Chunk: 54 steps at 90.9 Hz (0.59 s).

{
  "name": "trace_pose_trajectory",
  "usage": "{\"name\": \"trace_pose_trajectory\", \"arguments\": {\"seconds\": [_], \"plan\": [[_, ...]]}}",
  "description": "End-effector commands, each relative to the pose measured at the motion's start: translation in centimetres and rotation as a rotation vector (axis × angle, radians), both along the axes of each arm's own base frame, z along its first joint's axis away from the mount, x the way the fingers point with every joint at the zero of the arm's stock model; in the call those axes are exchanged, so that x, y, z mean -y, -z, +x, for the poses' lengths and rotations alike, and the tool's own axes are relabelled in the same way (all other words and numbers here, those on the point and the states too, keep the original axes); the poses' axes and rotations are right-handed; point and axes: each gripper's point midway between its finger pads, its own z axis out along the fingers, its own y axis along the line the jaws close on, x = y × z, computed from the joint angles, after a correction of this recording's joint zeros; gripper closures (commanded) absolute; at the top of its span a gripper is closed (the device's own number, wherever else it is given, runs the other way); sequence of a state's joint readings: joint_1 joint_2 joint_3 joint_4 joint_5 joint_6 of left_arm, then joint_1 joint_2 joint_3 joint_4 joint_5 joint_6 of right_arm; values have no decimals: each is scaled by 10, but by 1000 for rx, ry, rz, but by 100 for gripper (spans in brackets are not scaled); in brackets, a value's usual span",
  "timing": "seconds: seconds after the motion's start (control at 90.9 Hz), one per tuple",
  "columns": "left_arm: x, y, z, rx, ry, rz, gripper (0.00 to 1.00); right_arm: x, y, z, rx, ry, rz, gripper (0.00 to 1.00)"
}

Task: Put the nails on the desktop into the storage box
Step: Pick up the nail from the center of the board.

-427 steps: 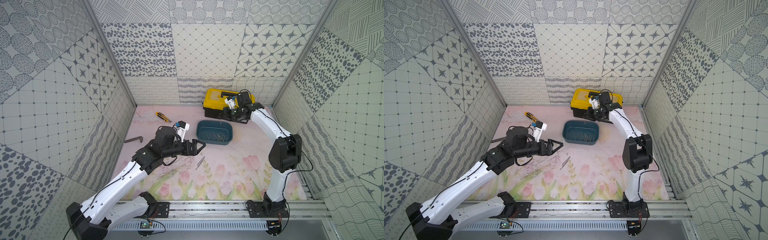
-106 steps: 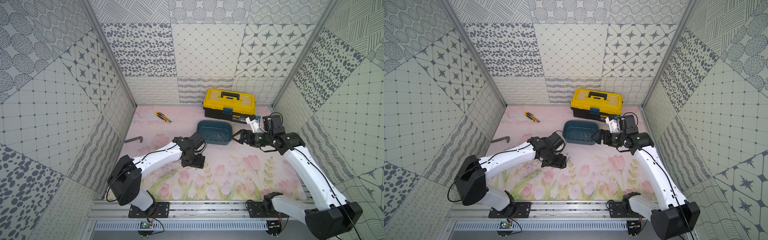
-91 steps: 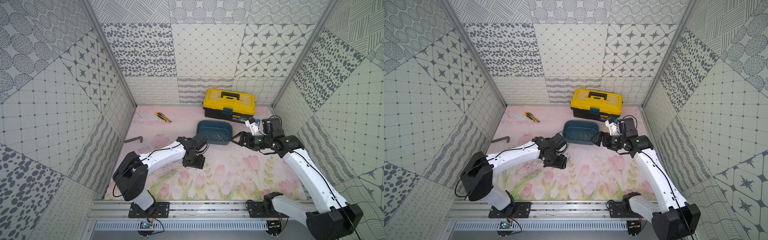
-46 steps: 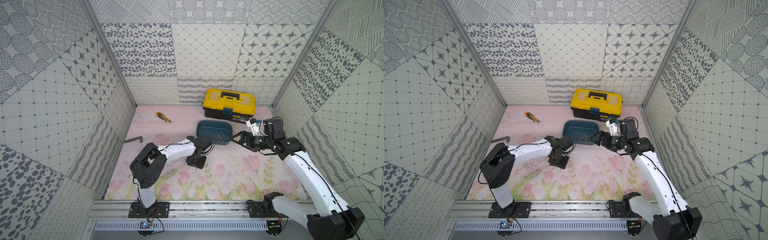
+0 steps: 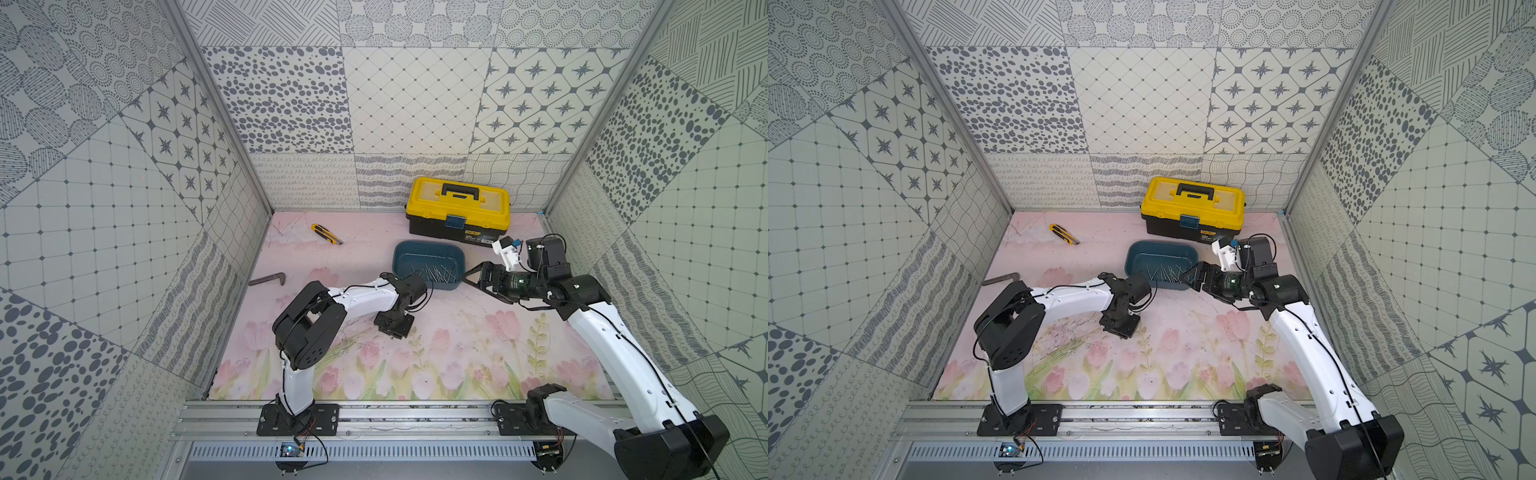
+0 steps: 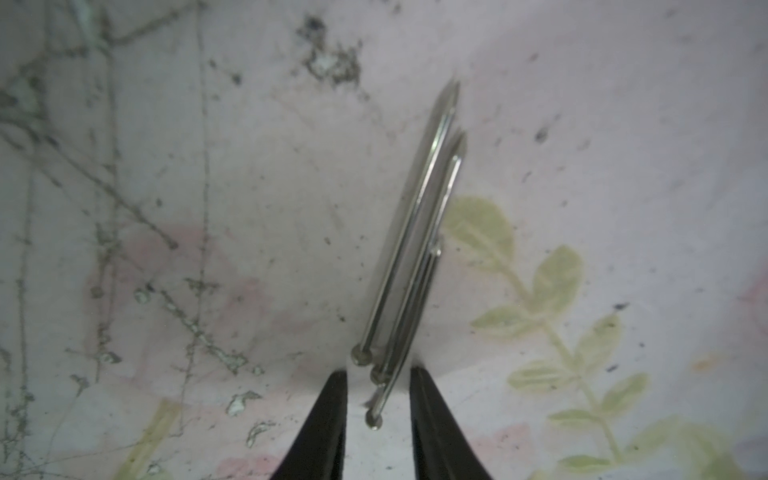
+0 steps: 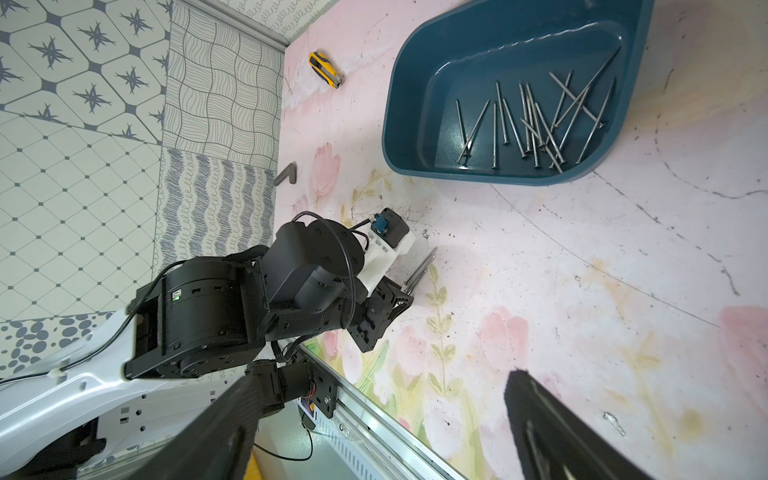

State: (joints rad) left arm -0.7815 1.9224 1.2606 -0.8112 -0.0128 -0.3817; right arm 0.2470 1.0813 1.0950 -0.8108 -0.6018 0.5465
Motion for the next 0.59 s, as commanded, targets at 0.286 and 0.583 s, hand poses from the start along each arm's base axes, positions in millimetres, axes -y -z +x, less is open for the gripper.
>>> {"name": "trace_pose_trajectory", "arguments": {"seconds": [0.286, 0.583], "plan": [[-31, 36, -36, -71, 116, 178, 94, 1, -2, 5, 40, 2, -6, 3], [-28, 21, -44, -66, 102, 147, 100, 1, -2, 4, 34, 11, 1, 3]]}}
